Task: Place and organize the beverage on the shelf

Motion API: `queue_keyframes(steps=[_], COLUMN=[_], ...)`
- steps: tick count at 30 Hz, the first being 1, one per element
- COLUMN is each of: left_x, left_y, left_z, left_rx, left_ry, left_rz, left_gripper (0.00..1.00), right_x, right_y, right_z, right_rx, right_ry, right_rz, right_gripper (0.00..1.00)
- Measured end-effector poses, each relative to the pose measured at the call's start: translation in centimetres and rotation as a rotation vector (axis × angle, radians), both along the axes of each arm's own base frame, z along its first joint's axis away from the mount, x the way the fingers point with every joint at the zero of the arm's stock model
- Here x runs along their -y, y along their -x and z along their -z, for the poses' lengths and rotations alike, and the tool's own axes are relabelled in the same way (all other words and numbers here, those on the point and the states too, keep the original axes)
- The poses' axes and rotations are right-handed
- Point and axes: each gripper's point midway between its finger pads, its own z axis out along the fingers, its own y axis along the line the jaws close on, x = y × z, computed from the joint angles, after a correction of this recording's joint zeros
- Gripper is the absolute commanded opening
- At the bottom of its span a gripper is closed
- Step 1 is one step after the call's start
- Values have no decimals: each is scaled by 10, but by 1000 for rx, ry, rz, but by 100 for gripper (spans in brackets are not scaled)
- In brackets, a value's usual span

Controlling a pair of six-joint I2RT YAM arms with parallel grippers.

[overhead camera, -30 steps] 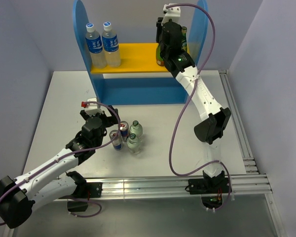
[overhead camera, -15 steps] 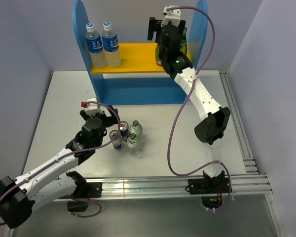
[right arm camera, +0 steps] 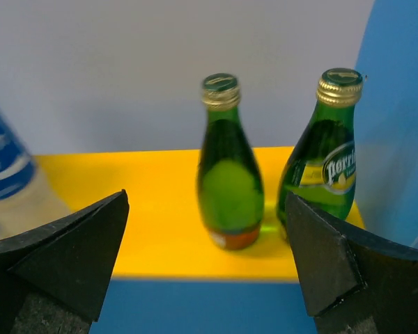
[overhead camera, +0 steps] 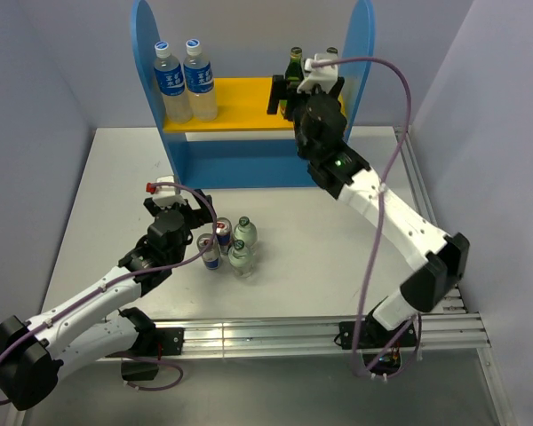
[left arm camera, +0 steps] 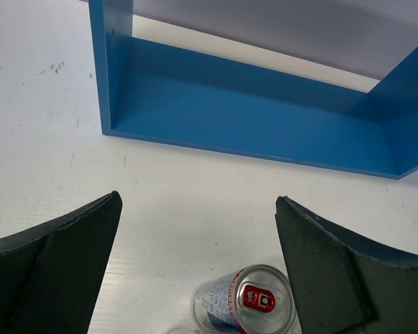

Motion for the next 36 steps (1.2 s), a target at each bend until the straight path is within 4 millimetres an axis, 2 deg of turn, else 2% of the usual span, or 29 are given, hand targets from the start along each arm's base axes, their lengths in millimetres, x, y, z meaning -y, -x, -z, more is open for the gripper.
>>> queue_keyframes(steps=[2, 4, 6, 8, 15, 17, 19, 28, 36], left_x=[-1, -2, -4, -5, -5, -5, -5, -5, -4], left_y=[0, 0, -1, -1, -3, -3, -3, -3, -4], left_z=[0, 0, -1, -1, 8, 12, 14, 15, 17], left_rx=[1, 2, 3, 4, -20, -31, -38, -39, -46], left_ry=[0, 1, 6, 11, -8, -18, -24, -25, -31], left_rz=[-4, -13, -24, -36, -44, -44, -44, -44, -44], left_gripper=[99, 99, 99, 99, 99, 99, 99, 99, 99], right_x=[-4, -10, -20, -33, -77, -85, -93, -123, -137], right_y=[26, 53, 74, 99, 184, 206, 219, 246, 255], right_z=[-4, 0, 15, 48, 239, 268, 276, 266, 259], right_rx=[22, 23, 4, -44, -384, -446, -466, -429, -407], right_ry=[-15, -28, -52, -77, 69, 107, 106, 78, 94], right_rz=[-32, -69, -126, -211, -409, -453, -484, -526, -517], right_gripper=[100, 100, 98, 98, 97, 97, 96, 96, 96])
